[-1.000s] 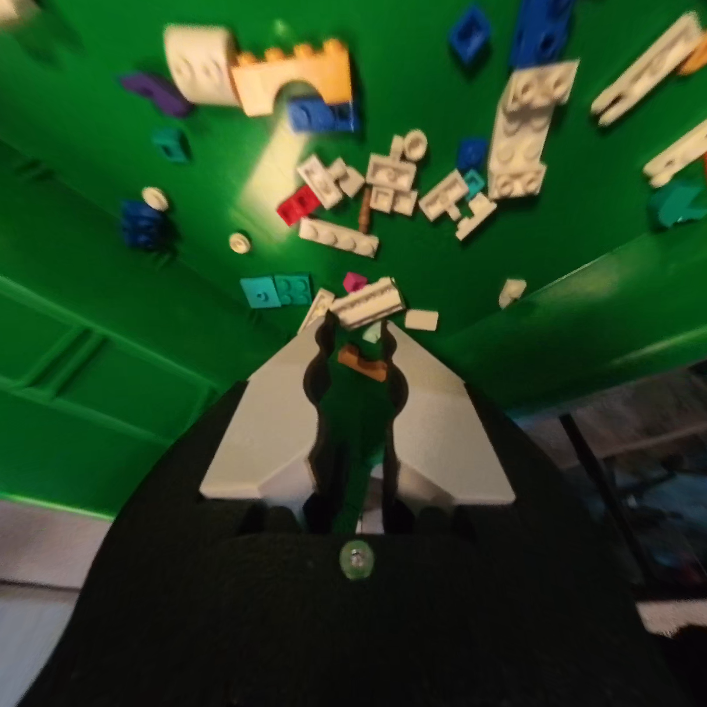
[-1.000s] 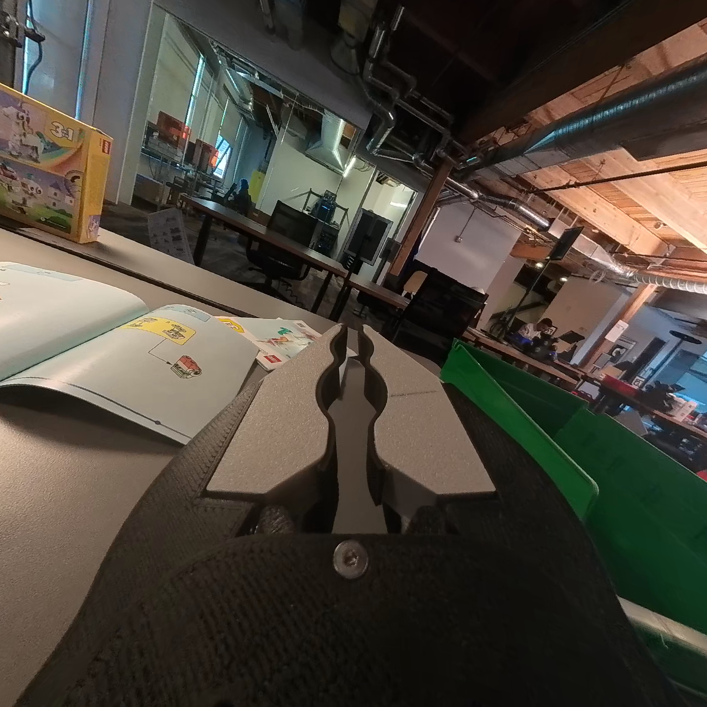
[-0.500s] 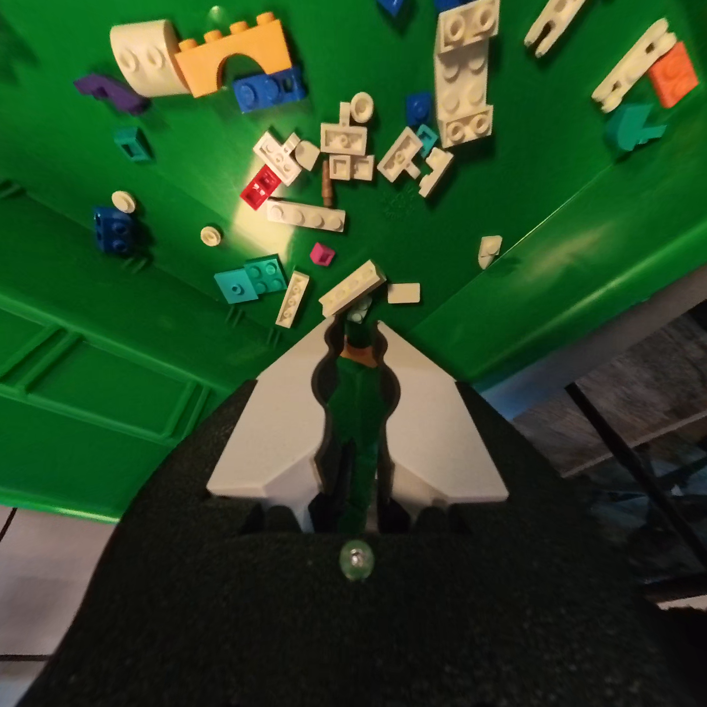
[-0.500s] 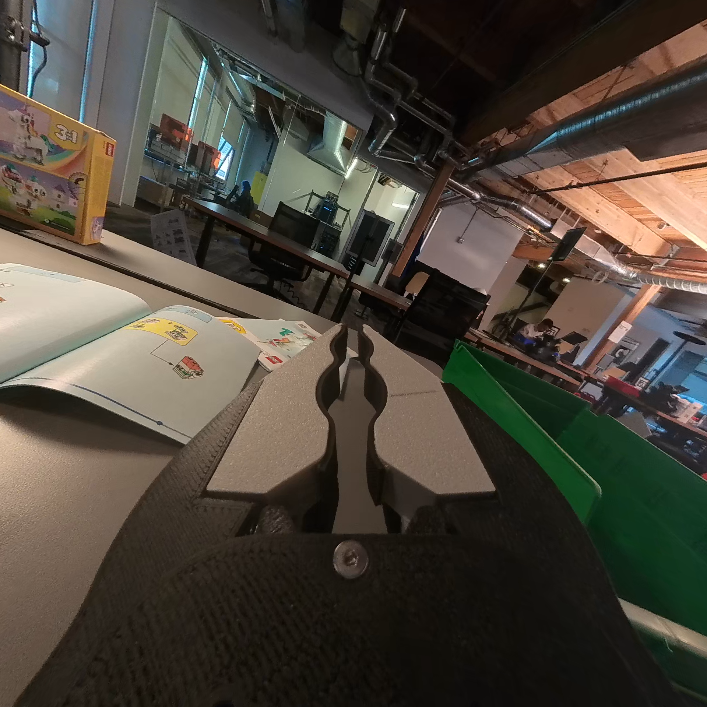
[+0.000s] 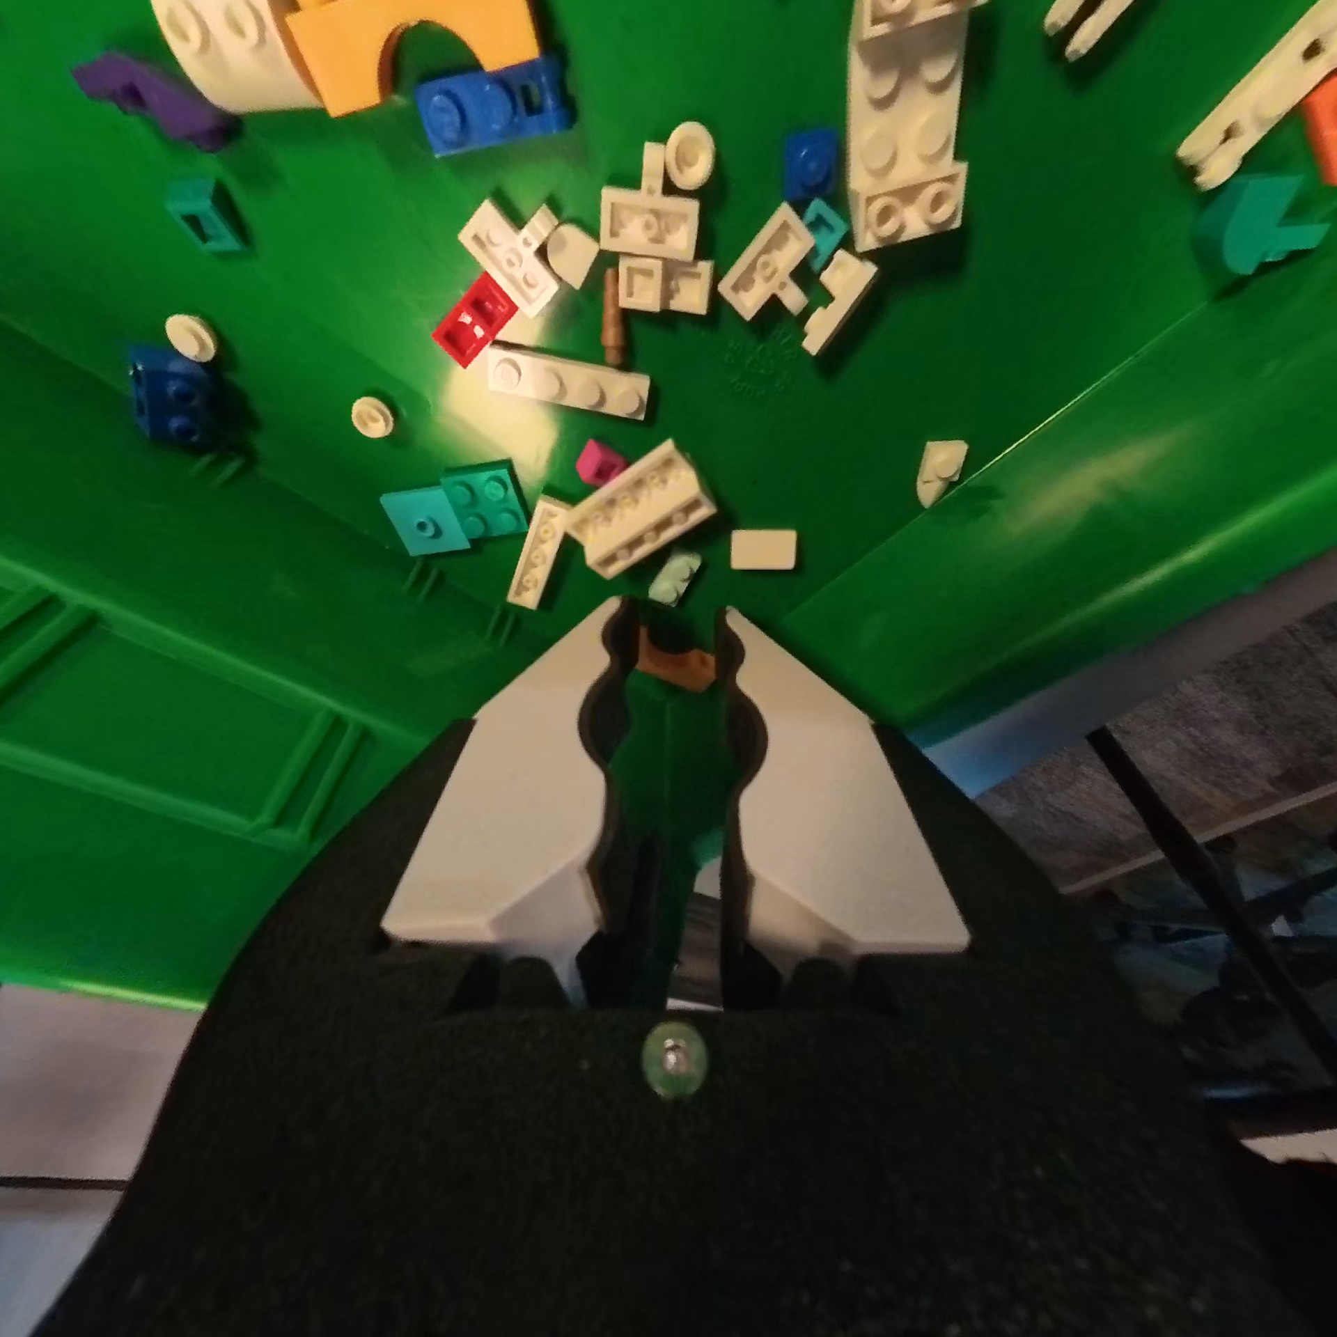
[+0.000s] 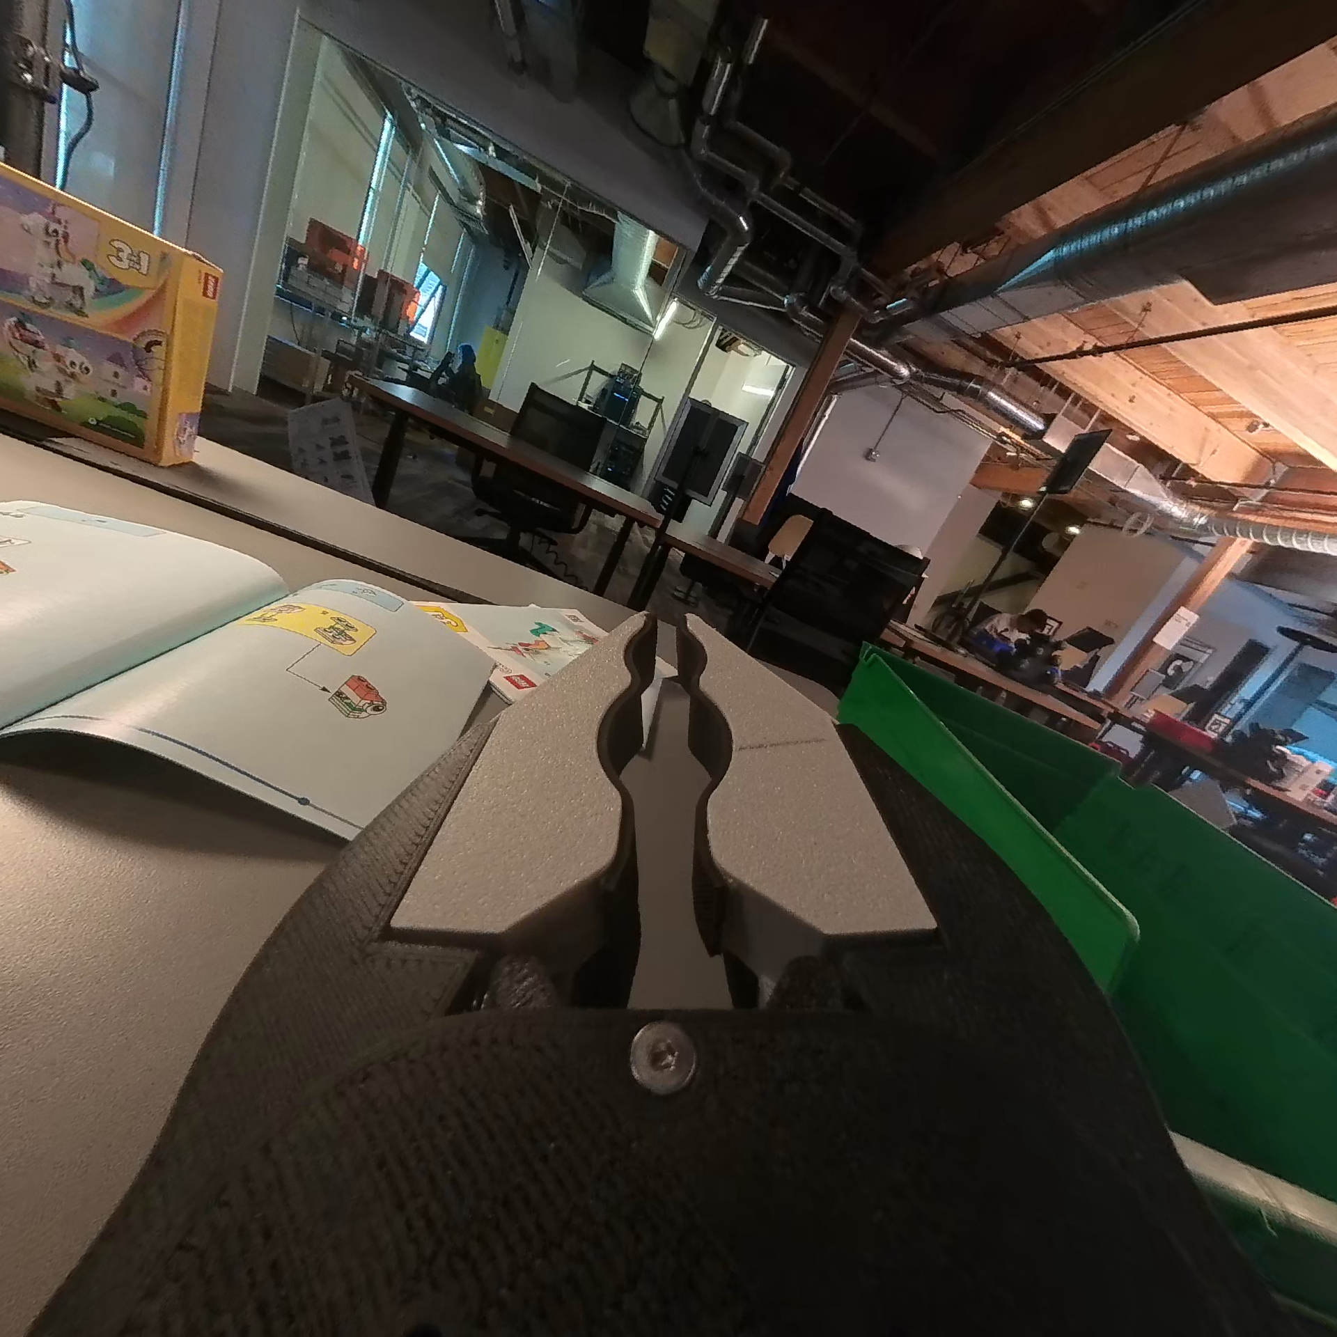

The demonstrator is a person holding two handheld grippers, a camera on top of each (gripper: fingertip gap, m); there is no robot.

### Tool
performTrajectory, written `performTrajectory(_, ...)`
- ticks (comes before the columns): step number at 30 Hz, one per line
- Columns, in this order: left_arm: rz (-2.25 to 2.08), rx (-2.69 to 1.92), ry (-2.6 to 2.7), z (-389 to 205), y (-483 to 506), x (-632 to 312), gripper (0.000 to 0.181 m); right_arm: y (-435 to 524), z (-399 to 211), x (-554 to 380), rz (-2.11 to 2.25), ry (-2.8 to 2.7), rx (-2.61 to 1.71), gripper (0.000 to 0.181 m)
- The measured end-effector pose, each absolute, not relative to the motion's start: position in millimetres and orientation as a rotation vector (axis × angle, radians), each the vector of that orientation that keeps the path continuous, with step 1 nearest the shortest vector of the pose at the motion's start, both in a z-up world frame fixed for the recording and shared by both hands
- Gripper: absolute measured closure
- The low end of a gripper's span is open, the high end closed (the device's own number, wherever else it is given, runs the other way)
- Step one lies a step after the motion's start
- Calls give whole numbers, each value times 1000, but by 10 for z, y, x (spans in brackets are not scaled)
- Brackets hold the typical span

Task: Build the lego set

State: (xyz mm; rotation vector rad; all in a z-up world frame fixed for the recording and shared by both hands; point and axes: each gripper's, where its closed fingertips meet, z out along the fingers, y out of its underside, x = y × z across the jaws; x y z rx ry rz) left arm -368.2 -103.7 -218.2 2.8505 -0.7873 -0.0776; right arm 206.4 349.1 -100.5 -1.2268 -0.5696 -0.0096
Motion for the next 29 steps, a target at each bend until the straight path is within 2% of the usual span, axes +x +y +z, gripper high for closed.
performTrajectory(7,-90,2900,-787,-2215,-994,-3689,174,3490,-1000,2065,-3,-567,-1226,178)
performTrajectory(15,-134,2874,-749,-2138,-1089,-3680,176,3451,-1020,1926,67,-650,-1200,178)
performTrajectory(22,-445,2987,-790,-1277,-687,-3487,175,3352,-1108,1521,141,-914,-1079,178)
performTrajectory(26,-592,3017,-1069,-779,-40,-2860,176,3161,-1102,1312,190,-1030,-950,178)
performTrajectory(29,-531,2968,-1353,-746,408,-2149,176,2959,-1089,1234,271,-1084,-882,178)
